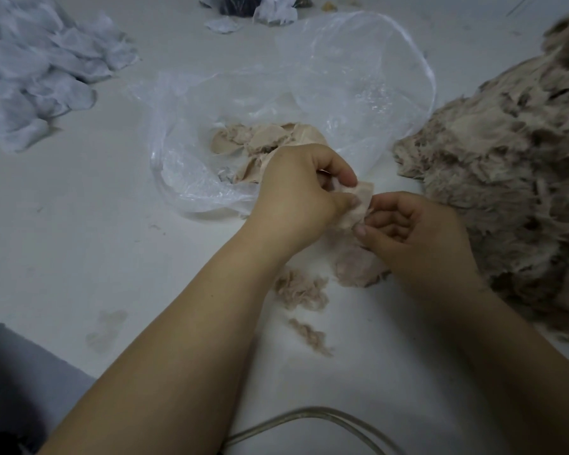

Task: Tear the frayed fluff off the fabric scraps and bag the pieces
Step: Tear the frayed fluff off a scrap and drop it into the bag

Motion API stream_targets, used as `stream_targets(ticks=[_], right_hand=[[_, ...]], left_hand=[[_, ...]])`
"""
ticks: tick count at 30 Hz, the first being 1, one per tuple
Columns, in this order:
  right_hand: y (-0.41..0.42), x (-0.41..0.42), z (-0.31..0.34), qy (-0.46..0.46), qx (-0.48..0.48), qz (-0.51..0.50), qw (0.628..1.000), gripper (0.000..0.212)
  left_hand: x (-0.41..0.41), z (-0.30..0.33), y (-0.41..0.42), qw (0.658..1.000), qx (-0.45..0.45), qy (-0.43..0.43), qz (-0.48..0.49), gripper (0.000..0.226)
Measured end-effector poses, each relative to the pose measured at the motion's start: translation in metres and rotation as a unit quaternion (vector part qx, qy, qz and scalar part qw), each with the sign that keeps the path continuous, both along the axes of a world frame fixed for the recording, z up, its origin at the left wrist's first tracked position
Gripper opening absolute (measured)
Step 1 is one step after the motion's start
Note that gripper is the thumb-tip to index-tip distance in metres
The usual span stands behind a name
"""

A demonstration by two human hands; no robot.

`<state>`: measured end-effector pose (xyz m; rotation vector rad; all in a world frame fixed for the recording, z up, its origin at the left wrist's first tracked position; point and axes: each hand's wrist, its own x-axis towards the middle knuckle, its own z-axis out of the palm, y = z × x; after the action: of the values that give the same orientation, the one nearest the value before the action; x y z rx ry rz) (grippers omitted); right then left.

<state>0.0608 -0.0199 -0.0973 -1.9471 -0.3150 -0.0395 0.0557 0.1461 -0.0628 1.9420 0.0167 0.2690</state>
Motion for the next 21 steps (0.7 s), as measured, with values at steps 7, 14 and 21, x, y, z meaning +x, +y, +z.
stream_targets(ticks=[7,14,21], right_hand=[[0.001,0.0,0.002,-0.008,-0.021,0.02,1.0,0.025],[-0.002,-0.017,0.017,-0.051,-0.102,0.251,0.961,0.019],[-0.003,-0.007,0.013,-0.046,-0.019,0.006,0.999,0.045]], left_hand=[[0.001,0.0,0.001,0.999,-0.024,-0.006,0.028,0.021],[0.003,-0.002,0.007,0.995,-0.062,-0.032,0.068,0.027],[0.0,0.001,0.003,0.995,-0.094,0.023,-0.016,0.041]])
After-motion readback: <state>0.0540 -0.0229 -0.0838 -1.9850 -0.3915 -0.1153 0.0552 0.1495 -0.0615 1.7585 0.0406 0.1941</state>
